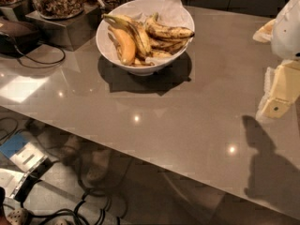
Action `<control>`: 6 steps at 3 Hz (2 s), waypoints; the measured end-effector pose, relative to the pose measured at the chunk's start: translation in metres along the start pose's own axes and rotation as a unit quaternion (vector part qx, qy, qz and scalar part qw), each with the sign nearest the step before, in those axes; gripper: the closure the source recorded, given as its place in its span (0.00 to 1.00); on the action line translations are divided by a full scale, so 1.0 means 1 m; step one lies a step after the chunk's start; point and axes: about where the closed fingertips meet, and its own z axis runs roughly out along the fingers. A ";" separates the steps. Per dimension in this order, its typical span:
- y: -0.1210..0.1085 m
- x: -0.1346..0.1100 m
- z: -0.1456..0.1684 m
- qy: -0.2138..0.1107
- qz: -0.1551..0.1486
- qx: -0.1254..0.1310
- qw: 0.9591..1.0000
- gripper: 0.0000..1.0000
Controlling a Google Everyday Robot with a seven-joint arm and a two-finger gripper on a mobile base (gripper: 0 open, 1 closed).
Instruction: Pick banana from white bowl
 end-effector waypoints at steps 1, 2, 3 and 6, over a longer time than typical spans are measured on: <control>0.000 0.000 0.000 0.000 0.000 0.000 1.000 0.00; -0.015 -0.026 -0.006 -0.008 0.009 -0.010 1.000 0.00; -0.036 -0.068 -0.013 -0.005 0.004 -0.017 1.000 0.00; -0.078 -0.142 -0.004 -0.035 -0.021 0.004 0.999 0.00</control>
Offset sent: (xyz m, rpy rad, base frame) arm 0.0479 0.0549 0.0411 0.0666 0.0842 -0.0287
